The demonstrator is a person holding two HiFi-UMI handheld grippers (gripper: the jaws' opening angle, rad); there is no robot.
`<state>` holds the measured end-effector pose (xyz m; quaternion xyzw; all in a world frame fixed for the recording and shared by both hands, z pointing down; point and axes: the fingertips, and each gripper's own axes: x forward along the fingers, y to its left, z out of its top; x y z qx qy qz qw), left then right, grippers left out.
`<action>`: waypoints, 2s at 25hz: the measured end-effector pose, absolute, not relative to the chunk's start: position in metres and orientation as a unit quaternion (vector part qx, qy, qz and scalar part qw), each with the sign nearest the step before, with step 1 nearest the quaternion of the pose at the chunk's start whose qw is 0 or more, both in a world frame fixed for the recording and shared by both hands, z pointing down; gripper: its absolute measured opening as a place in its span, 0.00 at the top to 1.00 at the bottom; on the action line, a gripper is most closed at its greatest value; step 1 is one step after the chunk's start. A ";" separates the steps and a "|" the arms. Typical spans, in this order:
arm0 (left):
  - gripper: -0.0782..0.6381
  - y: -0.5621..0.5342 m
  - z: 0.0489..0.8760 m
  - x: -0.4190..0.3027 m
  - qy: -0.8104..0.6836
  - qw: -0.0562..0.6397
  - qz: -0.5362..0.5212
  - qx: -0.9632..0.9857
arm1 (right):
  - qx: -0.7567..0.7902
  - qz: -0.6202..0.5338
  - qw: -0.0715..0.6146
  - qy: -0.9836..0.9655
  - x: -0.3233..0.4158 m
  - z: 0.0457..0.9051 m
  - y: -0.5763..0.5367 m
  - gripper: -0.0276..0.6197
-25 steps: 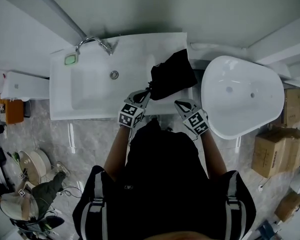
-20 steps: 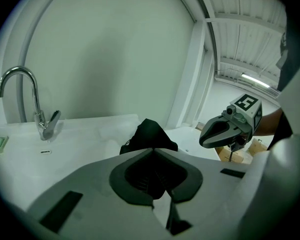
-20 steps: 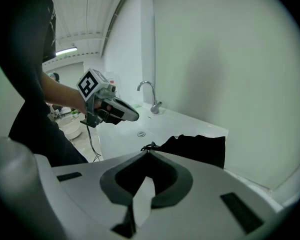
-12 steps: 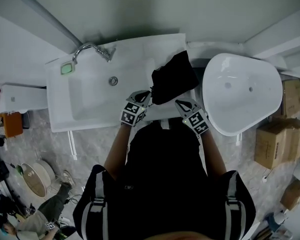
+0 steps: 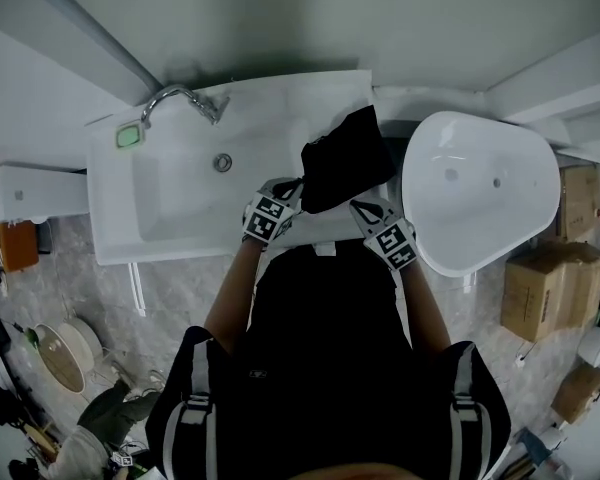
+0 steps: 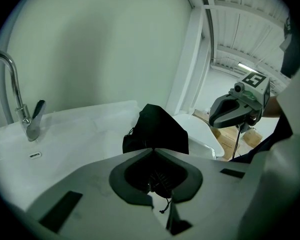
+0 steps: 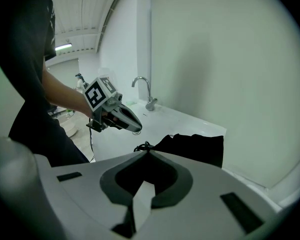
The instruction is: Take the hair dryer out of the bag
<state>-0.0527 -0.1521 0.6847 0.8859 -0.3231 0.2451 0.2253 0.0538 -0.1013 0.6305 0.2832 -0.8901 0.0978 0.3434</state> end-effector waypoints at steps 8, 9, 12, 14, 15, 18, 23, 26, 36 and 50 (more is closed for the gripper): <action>0.87 -0.162 0.707 -0.039 -0.307 0.224 0.283 0.881 | 0.274 0.101 0.347 -0.891 0.063 0.637 -0.119 0.86; 0.86 -0.163 0.711 -0.037 -0.303 0.227 0.289 0.879 | 0.272 0.101 0.349 -0.891 0.064 0.638 -0.121 0.86; 0.77 -0.162 0.725 -0.028 -0.282 0.234 0.313 0.876 | 0.268 0.105 0.352 -0.891 0.068 0.641 -0.125 0.86; 0.73 -0.163 0.731 -0.023 -0.269 0.235 0.323 0.877 | 0.266 0.110 0.353 -0.890 0.071 0.644 -0.128 0.86; 0.72 -0.165 0.733 -0.021 -0.263 0.235 0.325 0.877 | 0.266 0.111 0.355 -0.889 0.073 0.645 -0.129 0.86; 0.71 -0.167 0.734 -0.016 -0.241 0.243 0.333 0.879 | 0.265 0.115 0.358 -0.888 0.081 0.648 -0.134 0.86; 0.68 -0.173 0.737 -0.013 -0.218 0.287 0.322 0.875 | 0.262 0.128 0.359 -0.887 0.087 0.655 -0.140 0.86; 0.66 -0.171 0.740 -0.008 -0.211 0.304 0.325 0.871 | 0.260 0.129 0.359 -0.887 0.086 0.656 -0.143 0.86; 0.61 -0.177 0.760 0.010 -0.191 0.268 0.368 0.869 | 0.254 0.135 0.366 -0.885 0.090 0.662 -0.141 0.86; 0.54 -0.199 0.787 0.045 -0.192 0.219 0.381 0.877 | 0.254 0.159 0.375 -0.877 0.105 0.676 -0.128 0.86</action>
